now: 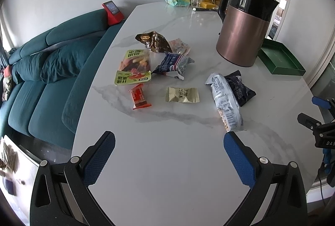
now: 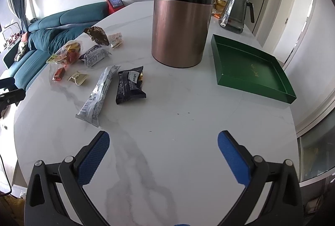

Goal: Organize snacks

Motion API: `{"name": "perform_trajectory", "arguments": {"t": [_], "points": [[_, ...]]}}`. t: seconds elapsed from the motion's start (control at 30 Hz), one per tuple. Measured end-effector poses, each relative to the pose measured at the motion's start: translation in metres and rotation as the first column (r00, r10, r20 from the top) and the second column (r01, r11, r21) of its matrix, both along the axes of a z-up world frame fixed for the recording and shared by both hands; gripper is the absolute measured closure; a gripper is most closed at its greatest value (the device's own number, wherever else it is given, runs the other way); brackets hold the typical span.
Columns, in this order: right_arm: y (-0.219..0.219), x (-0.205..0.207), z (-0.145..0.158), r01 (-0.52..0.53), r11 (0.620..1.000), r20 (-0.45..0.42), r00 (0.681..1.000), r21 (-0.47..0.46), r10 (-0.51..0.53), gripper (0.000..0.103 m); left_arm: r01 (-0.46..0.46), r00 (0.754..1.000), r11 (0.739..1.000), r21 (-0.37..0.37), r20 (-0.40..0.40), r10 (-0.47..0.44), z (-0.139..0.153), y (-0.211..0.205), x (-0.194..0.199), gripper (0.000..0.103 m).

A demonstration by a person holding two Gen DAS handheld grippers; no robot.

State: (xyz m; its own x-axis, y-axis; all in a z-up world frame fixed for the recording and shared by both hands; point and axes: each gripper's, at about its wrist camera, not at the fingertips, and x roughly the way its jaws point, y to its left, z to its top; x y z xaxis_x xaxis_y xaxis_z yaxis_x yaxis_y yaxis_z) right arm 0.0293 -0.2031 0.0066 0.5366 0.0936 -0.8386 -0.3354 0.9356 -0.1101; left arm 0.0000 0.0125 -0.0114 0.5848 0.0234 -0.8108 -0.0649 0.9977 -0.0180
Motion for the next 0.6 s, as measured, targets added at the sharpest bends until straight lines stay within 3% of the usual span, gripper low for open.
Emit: {"name": "perform_trajectory", "arguments": {"t": [0.6], "points": [[0.0074,0.0052,-0.0033,-0.004,1.0,-0.007,1.0,-0.007,0.004,0.0,-0.007,1.0,1.0,-0.008,-0.012,0.007,-0.004,0.0062,0.0042,0.001]]}}
